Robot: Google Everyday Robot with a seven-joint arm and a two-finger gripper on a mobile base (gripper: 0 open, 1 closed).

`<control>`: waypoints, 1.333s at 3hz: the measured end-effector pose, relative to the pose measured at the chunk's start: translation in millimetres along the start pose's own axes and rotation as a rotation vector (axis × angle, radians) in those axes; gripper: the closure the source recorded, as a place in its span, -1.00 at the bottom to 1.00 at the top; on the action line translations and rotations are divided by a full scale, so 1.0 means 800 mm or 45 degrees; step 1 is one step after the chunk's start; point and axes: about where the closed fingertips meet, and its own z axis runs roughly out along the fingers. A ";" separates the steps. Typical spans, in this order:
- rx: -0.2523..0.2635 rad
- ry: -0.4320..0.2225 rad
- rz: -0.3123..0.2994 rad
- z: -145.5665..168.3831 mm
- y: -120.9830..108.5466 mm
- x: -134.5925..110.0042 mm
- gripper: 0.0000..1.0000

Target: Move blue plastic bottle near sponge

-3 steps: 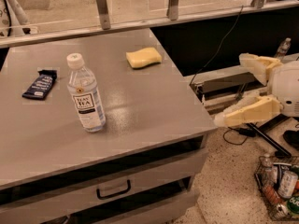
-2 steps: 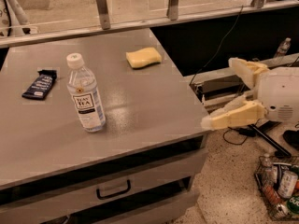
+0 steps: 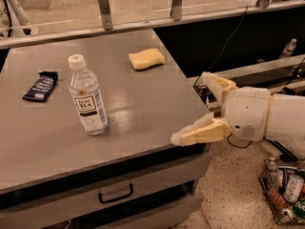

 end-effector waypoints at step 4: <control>-0.171 -0.054 -0.038 0.126 0.060 -0.008 -1.00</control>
Offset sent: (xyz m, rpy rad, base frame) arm 0.0101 0.1039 -0.0333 0.0347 -0.0437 0.1049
